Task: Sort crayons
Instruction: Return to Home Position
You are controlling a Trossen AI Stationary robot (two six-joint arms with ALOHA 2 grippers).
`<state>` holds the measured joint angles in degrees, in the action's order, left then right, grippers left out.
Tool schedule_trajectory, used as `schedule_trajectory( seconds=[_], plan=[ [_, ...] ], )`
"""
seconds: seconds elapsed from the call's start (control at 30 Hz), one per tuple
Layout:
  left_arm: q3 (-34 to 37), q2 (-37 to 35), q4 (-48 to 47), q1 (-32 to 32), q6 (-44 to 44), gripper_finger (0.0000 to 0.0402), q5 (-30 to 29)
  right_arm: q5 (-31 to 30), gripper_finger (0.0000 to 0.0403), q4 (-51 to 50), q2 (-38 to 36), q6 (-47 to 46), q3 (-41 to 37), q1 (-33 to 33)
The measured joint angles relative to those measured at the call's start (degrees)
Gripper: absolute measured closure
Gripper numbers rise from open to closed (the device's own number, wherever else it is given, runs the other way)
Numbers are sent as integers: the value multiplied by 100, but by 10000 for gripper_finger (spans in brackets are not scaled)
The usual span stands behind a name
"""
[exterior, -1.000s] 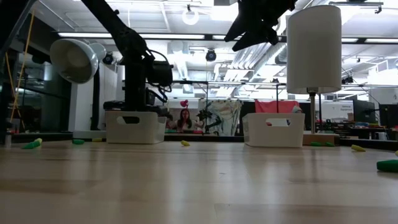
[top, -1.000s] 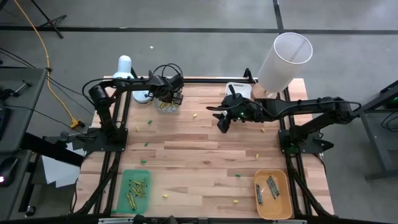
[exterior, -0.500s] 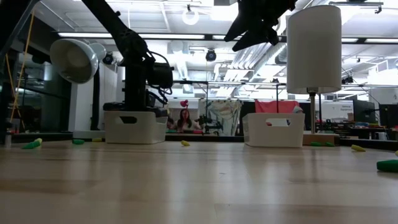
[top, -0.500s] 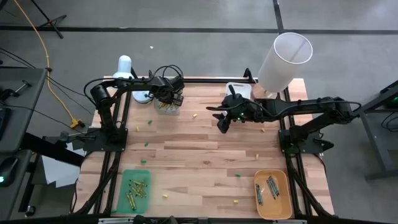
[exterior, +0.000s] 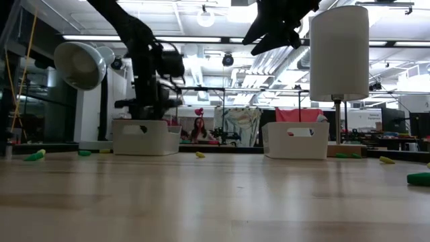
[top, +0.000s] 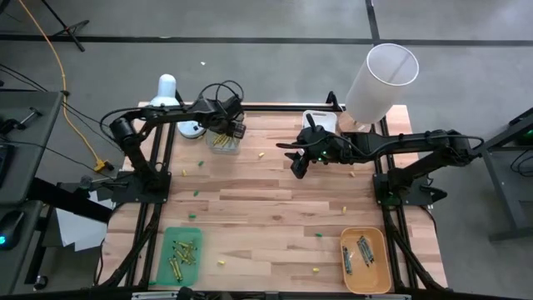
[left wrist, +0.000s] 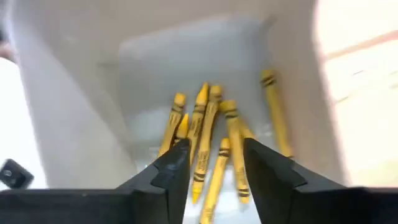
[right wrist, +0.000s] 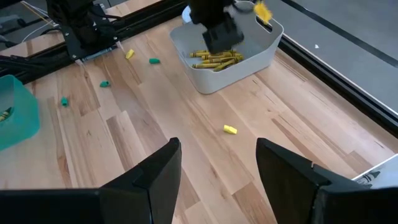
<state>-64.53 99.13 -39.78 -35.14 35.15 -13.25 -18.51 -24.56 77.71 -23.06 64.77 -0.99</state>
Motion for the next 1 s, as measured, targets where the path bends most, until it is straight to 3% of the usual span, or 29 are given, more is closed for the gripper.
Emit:
schedule_trajectory(
  seconds=[0.33, 0.6, 0.8, 1.0],
  plan=[
    [-2, -1564, 684, 366, -284, 248, 37, -1, 202, 183, 0, 217, 0, -24],
    [-2, -2545, 1505, 1667, -1322, 250, 1180, 501, 202, -3, -164, 1008, 0, -10],
    [164, -2939, 2120, 3077, -1571, 251, 883, 504, 202, -1297, -724, 795, 0, 62],
    [1527, -3192, 4262, 3954, -1106, 251, 402, 496, 202, -1895, -1286, 530, 0, 76]
  ],
)
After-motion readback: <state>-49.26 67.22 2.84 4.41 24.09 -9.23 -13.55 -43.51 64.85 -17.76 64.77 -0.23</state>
